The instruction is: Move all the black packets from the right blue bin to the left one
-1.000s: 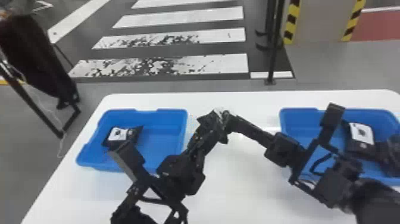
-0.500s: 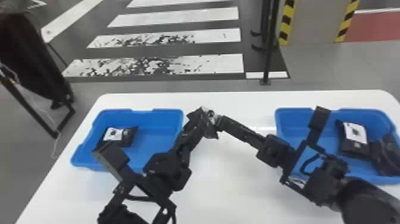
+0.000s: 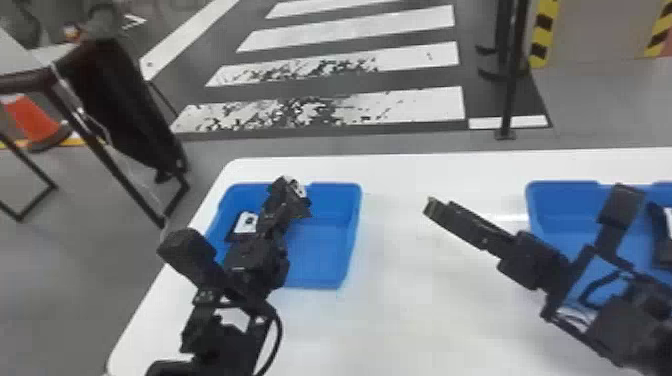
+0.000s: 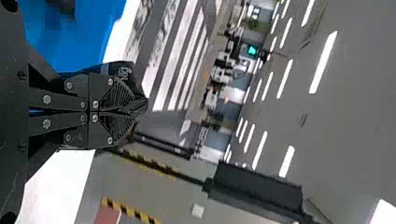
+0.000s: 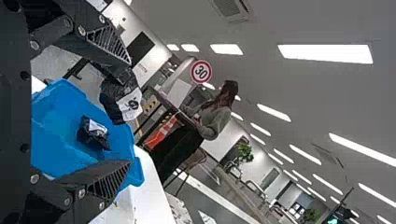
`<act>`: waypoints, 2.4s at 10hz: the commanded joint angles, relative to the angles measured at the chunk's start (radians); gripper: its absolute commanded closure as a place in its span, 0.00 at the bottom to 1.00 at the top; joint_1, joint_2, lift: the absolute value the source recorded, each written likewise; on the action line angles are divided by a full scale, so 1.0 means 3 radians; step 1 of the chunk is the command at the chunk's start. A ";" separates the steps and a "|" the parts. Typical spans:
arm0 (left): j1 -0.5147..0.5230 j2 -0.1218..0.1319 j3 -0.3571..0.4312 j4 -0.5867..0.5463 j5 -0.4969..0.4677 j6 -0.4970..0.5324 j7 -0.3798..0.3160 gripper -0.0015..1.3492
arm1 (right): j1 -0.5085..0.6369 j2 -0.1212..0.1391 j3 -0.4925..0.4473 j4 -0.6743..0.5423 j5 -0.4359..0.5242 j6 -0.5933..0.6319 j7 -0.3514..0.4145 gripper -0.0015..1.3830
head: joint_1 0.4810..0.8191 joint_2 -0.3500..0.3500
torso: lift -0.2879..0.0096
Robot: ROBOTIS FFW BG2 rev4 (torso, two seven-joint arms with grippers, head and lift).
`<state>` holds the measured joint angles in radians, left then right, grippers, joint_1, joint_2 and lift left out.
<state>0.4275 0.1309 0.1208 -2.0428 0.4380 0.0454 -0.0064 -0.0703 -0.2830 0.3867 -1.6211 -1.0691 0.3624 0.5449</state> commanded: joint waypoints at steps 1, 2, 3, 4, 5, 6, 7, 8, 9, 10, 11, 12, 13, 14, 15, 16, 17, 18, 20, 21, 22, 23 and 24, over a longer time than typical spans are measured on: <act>-0.0108 -0.0007 0.0096 0.0309 0.0062 -0.0086 0.0037 0.82 | 0.0021 -0.0003 -0.0039 -0.0008 0.0047 -0.0022 0.0025 0.07 | 0.63 0.99 | 0.40; -0.0092 -0.0022 0.0096 0.0359 0.0082 -0.0307 0.0037 0.41 | 0.0087 0.0007 -0.0239 -0.0082 0.0353 -0.0063 0.0066 0.08 | 0.63 1.00 | 0.40; -0.0067 -0.0022 0.0036 0.0350 0.0036 -0.0454 0.0037 0.08 | 0.0209 0.0028 -0.0584 -0.0278 0.0918 -0.0071 0.0081 0.08 | 0.63 1.00 | 0.40; -0.0026 -0.0022 -0.0024 0.0260 0.0029 -0.0503 0.0032 0.06 | 0.0316 0.0053 -0.0897 -0.0475 0.1397 -0.0046 0.0076 0.08 | 0.63 0.99 | 0.40; 0.0031 -0.0022 -0.0070 0.0138 0.0003 -0.0503 0.0032 0.12 | 0.0512 0.0105 -0.1269 -0.0875 0.1942 0.0215 -0.0088 0.08 | 0.63 0.95 | 0.40; 0.0096 -0.0017 -0.0123 -0.0001 -0.0044 -0.0503 0.0032 0.14 | 0.0774 0.0166 -0.1568 -0.1383 0.2400 0.0510 -0.0436 0.08 | 0.63 0.84 | 0.40; 0.0186 -0.0007 -0.0183 -0.0116 -0.0051 -0.0487 0.0026 0.14 | 0.0823 0.0202 -0.1774 -0.1505 0.2593 0.0788 -0.0558 0.07 | 0.63 0.73 | 0.40; 0.0252 0.0004 -0.0250 -0.0190 -0.0044 -0.0422 0.0006 0.14 | 0.0823 0.0202 -0.1907 -0.1530 0.2719 0.1017 -0.0620 0.07 | 0.63 0.62 | 0.40; 0.0276 0.0029 -0.0349 -0.0230 -0.0024 -0.0397 -0.0004 0.14 | 0.0823 0.0202 -0.1967 -0.1587 0.2852 0.1246 -0.0691 0.07 | 0.63 0.58 | 0.40; 0.0309 0.0050 -0.0449 -0.0255 0.0009 -0.0373 -0.0014 0.14 | 0.0815 0.0207 -0.1974 -0.1595 0.2959 0.1385 -0.0788 0.07 | 0.63 0.49 | 0.40; 0.0317 0.0070 -0.0509 -0.0255 0.0022 -0.0323 -0.0035 0.14 | 0.0749 0.0217 -0.1974 -0.1456 0.3012 0.1418 -0.0845 0.08 | 0.63 0.42 | 0.40; 0.0326 0.0085 -0.0529 -0.0255 0.0029 -0.0291 -0.0045 0.14 | 0.0635 0.0212 -0.1914 -0.1252 0.3012 0.1418 -0.0845 0.09 | 0.63 0.37 | 0.40; 0.0317 0.0085 -0.0522 -0.0255 0.0029 -0.0291 -0.0045 0.14 | 0.0545 0.0212 -0.1841 -0.1105 0.2992 0.1418 -0.0860 0.11 | 0.63 0.36 | 0.40; 0.0326 0.0085 -0.0522 -0.0255 0.0029 -0.0283 -0.0050 0.14 | 0.0447 0.0212 -0.1754 -0.0925 0.2939 0.1410 -0.0891 0.11 | 0.63 0.35 | 0.40; 0.0317 0.0080 -0.0522 -0.0255 0.0029 -0.0283 -0.0055 0.14 | 0.0365 0.0212 -0.1661 -0.0769 0.2926 0.1385 -0.0926 0.11 | 0.63 0.36 | 0.40; 0.0309 0.0085 -0.0536 -0.0255 0.0029 -0.0283 -0.0055 0.14 | 0.0332 0.0212 -0.1615 -0.0655 0.2879 0.1361 -0.0947 0.11 | 0.63 0.38 | 0.40; 0.0317 0.0085 -0.0536 -0.0255 0.0056 -0.0291 -0.0060 0.14 | 0.0349 0.0222 -0.1595 -0.0638 0.2879 0.1361 -0.0978 0.11 | 0.63 0.39 | 0.40; 0.0317 0.0090 -0.0529 -0.0255 0.0082 -0.0291 -0.0060 0.14 | 0.0389 0.0232 -0.1595 -0.0671 0.2879 0.1361 -0.1039 0.11 | 0.63 0.40 | 0.40; 0.0317 0.0096 -0.0555 -0.0255 0.0109 -0.0307 -0.0081 0.14 | 0.0602 0.0253 -0.1601 -0.0965 0.2846 0.1434 -0.1341 0.11 | 0.63 0.39 | 0.40; 0.0317 0.0096 -0.0555 -0.0255 0.0116 -0.0299 -0.0086 0.14 | 0.0659 0.0253 -0.1601 -0.0998 0.2766 0.1443 -0.1468 0.11 | 0.63 0.38 | 0.40; 0.0326 0.0096 -0.0549 -0.0247 0.0135 -0.0299 -0.0091 0.14 | 0.0684 0.0263 -0.1601 -0.1006 0.2700 0.1443 -0.1607 0.11 | 0.63 0.37 | 0.40; 0.0326 0.0096 -0.0555 -0.0247 0.0135 -0.0299 -0.0096 0.14 | 0.0668 0.0273 -0.1595 -0.0965 0.2653 0.1443 -0.1693 0.11 | 0.63 0.37 | 0.40; 0.0326 0.0096 -0.0562 -0.0247 0.0142 -0.0307 -0.0101 0.14 | 0.0627 0.0278 -0.1588 -0.0925 0.2606 0.1434 -0.1780 0.11 | 0.63 0.36 | 0.40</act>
<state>0.5253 0.1596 -0.0467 -2.1171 0.4797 -0.0454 -0.0370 0.1237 -0.2004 -0.0917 -1.9059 -0.2792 0.7935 0.0114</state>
